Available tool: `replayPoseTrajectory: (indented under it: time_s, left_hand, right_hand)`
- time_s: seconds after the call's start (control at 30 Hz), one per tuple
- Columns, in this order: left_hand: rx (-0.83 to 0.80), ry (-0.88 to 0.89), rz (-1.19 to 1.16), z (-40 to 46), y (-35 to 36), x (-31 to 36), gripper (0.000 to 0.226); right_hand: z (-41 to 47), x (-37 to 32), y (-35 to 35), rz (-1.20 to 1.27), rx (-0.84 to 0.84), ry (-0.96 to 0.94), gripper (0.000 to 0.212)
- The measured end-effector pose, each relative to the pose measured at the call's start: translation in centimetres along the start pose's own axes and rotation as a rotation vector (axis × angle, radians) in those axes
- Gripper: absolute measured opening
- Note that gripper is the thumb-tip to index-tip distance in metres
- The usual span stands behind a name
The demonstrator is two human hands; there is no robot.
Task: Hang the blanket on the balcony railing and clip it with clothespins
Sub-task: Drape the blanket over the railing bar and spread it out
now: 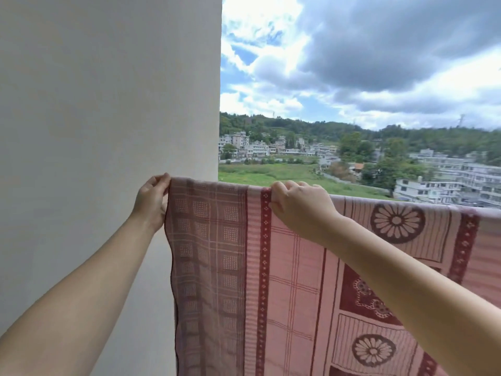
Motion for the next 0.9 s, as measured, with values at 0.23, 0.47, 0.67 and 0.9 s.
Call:
replayPoseTrajectory:
  time_s: [0.23,0.47,0.67,0.9]
  left_hand:
    - [-0.054,-0.174,0.172,-1.3,0.7,0.1,0.050]
    - [-0.057,-0.132,-0.028,-1.5,1.9,1.8,0.026]
    - [0.156,-0.010,-0.257,0.1,-0.8,2.8,0.024]
    - [0.249,-0.067,0.007,0.3,-1.6,0.3,0.020]
  right_hand:
    - [0.2,-0.5,-0.5,-0.006,-0.091,0.086,0.032]
    - [1.5,-3.6,-1.1,0.016,-0.096,0.160,0.035]
    - [2.5,-5.1,-2.2,-0.009,-0.085,0.160,0.039]
    - [0.3,-2.7,-1.6,-0.061,-0.208,0.161,0.041]
Point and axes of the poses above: each hand's wrist, its own z-axis towards the middle knuckle, its own y-axis out of the palm, x = y × z, the point moved 6 cm from there along z, towards the middle knuckle, and after that the axes turned 14 degrees about -z, right-handed, at the moved point
